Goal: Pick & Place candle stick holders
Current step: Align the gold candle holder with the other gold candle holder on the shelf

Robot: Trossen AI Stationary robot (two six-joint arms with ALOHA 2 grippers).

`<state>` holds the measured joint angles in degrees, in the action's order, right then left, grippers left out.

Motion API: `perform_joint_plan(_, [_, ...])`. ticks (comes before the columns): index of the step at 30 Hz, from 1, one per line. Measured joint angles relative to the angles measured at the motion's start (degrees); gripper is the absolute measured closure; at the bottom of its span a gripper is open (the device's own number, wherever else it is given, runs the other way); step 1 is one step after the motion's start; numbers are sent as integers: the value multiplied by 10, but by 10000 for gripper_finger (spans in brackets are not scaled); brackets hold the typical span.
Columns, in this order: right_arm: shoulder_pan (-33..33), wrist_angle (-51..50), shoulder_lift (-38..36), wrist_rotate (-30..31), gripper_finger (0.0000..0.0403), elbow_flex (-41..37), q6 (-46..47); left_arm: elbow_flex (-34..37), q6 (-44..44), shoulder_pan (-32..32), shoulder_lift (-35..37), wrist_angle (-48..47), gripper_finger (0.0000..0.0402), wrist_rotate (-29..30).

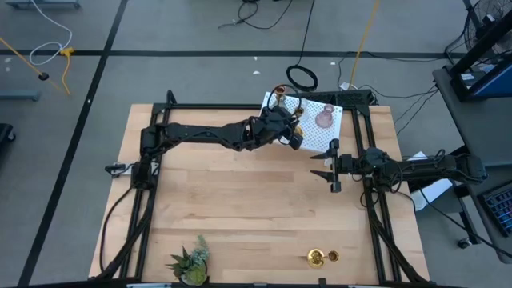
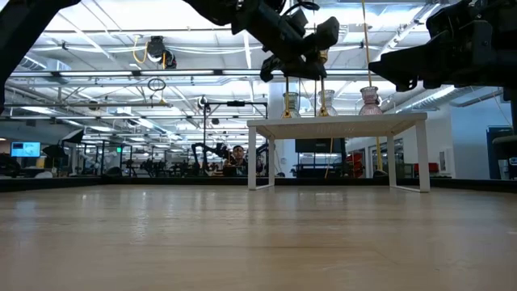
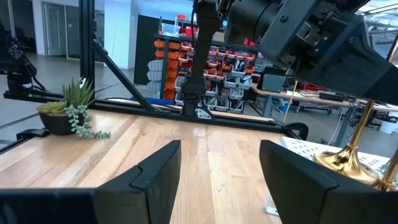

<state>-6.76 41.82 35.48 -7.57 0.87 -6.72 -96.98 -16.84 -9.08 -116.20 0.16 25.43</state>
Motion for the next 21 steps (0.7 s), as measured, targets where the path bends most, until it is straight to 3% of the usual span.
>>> perform_joint_plan(14, [0, -33, 0, -13, 193, 0, 0, 0, 21, 20, 27, -52, 325, 1])
perform_joint_plan(17, [0, -65, 0, -74, 193, 0, 0, -1, 19, 27, 45, -106, 325, 1])
perform_joint_plan(21, [0, -67, -3, -224, 193, 0, 0, 0, 22, 42, 69, -176, 325, 1])
